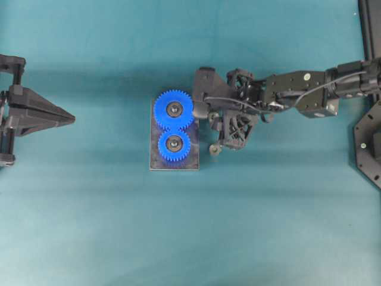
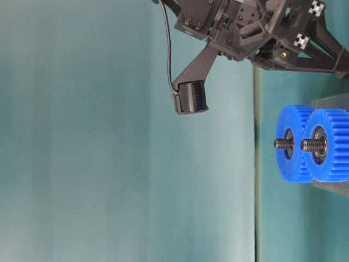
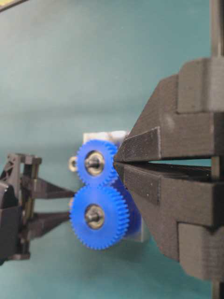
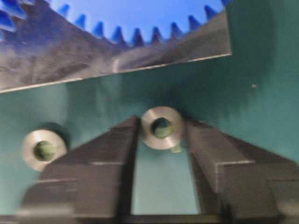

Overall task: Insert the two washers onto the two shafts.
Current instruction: 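Close the right gripper on the upper washer and lift it, then carry the washer over the upper gear shaft and lower it on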

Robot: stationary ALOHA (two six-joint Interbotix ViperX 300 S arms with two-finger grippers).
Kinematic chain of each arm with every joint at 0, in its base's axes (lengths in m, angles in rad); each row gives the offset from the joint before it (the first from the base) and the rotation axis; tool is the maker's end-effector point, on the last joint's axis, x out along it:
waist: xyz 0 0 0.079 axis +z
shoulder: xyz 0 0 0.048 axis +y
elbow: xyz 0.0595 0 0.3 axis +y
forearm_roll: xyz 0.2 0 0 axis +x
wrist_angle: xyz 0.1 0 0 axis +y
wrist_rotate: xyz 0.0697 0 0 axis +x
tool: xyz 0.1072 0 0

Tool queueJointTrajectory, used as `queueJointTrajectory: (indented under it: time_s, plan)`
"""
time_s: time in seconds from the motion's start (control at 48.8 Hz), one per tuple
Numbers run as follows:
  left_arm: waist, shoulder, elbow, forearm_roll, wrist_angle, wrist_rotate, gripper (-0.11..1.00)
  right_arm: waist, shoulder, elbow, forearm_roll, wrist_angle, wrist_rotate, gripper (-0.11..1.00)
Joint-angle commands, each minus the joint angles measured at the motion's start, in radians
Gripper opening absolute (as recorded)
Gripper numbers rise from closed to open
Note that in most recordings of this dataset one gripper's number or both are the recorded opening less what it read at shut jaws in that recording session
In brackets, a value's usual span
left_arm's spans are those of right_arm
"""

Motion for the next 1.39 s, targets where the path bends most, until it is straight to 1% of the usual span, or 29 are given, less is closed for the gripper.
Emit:
queueJointTrajectory:
  time_s: [0.0, 0.123, 0.287, 0.43, 0.656, 1.066, 1.209, 1.373]
  plan:
    - [0.002, 0.003, -0.012, 0.002, -0.005, 0.002, 0.01, -0.008, -0.006, -0.006, -0.003, 0.018, 0.008, 0.32]
    - [0.002, 0.002, -0.014, 0.003, -0.005, 0.002, 0.01, -0.005, -0.026, -0.026, -0.003, 0.071, 0.006, 0.32]
    - [0.002, -0.029, -0.014, 0.002, -0.005, 0.002, 0.01, 0.000, -0.100, -0.089, -0.006, 0.199, -0.002, 0.32]
    - [0.005, -0.058, -0.003, 0.002, -0.005, 0.002, 0.01, 0.005, -0.143, -0.143, -0.008, 0.259, -0.006, 0.32]
    - [0.005, -0.063, -0.005, 0.002, -0.005, -0.003, 0.01, 0.025, -0.129, -0.238, -0.008, 0.284, -0.012, 0.32]
    - [0.005, -0.064, -0.002, 0.002, -0.005, -0.005, 0.01, 0.029, -0.017, -0.397, -0.009, 0.291, -0.095, 0.32]
    - [0.005, -0.066, -0.002, 0.002, -0.005, -0.005, 0.01, 0.029, 0.009, -0.430, -0.008, 0.307, -0.107, 0.32]
    - [0.005, -0.066, 0.000, 0.003, -0.005, -0.005, 0.01, 0.029, 0.020, -0.437, -0.008, 0.356, -0.110, 0.32]
